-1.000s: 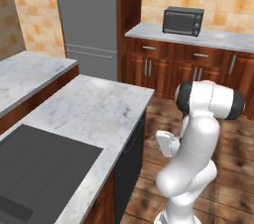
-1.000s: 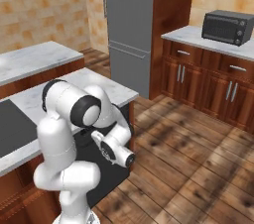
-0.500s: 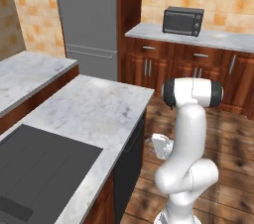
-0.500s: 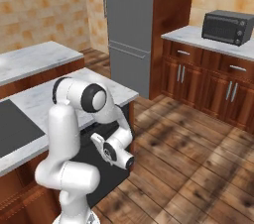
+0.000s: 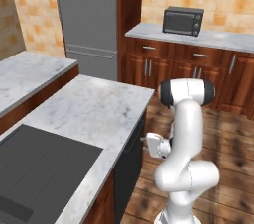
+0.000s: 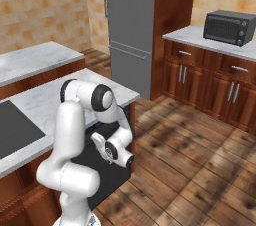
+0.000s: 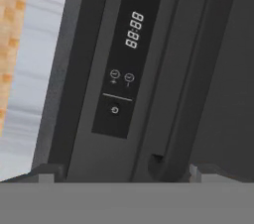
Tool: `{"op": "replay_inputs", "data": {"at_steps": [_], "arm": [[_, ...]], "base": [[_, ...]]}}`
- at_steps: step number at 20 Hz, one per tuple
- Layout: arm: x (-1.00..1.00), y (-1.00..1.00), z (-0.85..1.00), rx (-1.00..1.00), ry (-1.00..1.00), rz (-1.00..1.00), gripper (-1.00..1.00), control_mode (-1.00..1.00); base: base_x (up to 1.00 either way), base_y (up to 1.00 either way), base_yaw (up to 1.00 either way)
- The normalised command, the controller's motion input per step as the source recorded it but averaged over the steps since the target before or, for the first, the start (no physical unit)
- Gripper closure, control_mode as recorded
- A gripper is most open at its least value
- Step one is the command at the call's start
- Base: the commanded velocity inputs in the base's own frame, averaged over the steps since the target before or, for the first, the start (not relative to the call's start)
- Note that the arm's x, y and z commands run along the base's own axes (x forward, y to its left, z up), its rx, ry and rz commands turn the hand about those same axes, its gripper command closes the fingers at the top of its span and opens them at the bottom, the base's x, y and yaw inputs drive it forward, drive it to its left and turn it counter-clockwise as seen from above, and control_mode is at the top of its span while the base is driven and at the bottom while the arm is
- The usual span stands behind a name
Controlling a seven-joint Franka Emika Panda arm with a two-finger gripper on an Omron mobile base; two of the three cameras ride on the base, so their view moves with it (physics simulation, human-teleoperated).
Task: Open the dishwasher door and pull out the top rack.
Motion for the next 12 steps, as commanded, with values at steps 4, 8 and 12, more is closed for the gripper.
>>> {"op": "replay_inputs", "data": {"at_steps": [4,8,12], "arm": [[0.27,0.14,-0.17,0.02,0.00,0.02,-1.00,-1.00],[0.28,0.12,-0.18,0.02,0.00,0.01,-1.00,-1.00],[0.21,0.09,-0.22,0.01,0.00,0.01,-1.00,-1.00]], "base": [[0.00,0.00,0.00],[0.00,0.00,0.00],[0.00,0.00,0.00]]}}
